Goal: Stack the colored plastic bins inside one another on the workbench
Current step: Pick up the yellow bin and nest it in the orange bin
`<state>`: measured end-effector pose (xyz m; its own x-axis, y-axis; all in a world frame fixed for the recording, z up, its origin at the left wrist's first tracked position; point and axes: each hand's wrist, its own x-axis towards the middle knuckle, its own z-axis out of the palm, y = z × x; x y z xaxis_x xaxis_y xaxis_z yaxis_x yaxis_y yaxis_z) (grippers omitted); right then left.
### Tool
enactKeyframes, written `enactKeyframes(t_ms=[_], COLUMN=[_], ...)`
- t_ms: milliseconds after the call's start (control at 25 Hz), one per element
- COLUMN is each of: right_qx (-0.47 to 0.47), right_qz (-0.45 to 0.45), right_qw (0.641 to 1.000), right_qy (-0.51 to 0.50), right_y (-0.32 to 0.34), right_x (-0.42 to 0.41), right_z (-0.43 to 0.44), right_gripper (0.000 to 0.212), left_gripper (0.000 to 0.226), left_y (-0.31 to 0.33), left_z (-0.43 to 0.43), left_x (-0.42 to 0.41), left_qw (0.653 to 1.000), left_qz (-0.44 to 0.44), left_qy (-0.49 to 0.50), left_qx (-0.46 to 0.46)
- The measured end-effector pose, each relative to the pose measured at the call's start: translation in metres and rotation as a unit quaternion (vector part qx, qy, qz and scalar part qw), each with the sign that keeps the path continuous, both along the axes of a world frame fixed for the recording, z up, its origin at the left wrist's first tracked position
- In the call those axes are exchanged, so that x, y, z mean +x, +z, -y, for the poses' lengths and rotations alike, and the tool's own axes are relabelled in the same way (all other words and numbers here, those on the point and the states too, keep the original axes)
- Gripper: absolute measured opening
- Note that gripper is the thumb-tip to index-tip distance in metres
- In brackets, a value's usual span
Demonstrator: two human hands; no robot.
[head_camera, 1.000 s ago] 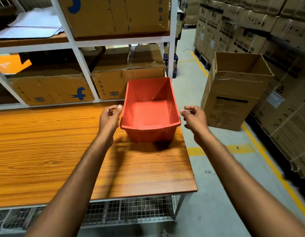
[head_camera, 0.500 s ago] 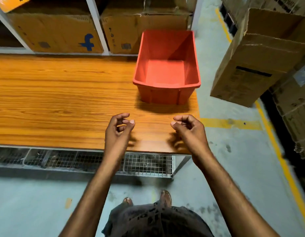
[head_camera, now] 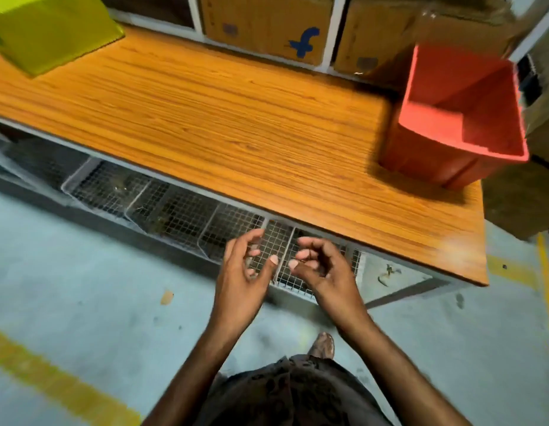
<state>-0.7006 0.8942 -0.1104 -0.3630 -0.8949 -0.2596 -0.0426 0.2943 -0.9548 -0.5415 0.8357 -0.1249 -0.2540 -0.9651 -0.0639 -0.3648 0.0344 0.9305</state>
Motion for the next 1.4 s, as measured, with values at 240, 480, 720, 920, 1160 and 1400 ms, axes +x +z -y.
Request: enactKeyframes(t_ms=[240, 480, 720, 920, 1160, 1400], right_qx=[0.110, 0.132, 0.133, 0.110, 0.062, -0.018], right_qz=[0.309, 0.365, 0.298, 0.281, 0.295, 0.239], right_qw=[0.944, 0.911, 0.926, 0.931, 0.935, 0.956], right_qy=[0.039, 0.137, 0.190, 0.204, 0.188, 0.166], right_y=[-0.003, 0.015, 0.019, 0.016, 0.046, 0.065], right_x=[0.157, 0.276, 0.367, 0.443, 0.512, 0.558], right_z=[0.044, 0.104, 0.193, 0.292, 0.426, 0.526], right_gripper=[0.033, 0.049, 0.037, 0.039, 0.036, 0.038], left_gripper=[0.030, 0.026, 0.028, 0.028, 0.028, 0.031], left_y=[0.007, 0.022, 0.027, 0.037, 0.074, 0.092], left_z=[0.007, 0.035, 0.091, 0.183, 0.319, 0.441], left_x=[0.169, 0.314, 0.411, 0.491, 0.562, 0.600], left_qw=[0.937, 0.835, 0.791, 0.792, 0.819, 0.847], left_qz=[-0.185, -0.360, -0.427, -0.430, -0.417, -0.408], left_qy=[0.162, 0.289, 0.341, 0.362, 0.341, 0.280], left_qx=[0.248, 0.299, 0.277, 0.240, 0.197, 0.194])
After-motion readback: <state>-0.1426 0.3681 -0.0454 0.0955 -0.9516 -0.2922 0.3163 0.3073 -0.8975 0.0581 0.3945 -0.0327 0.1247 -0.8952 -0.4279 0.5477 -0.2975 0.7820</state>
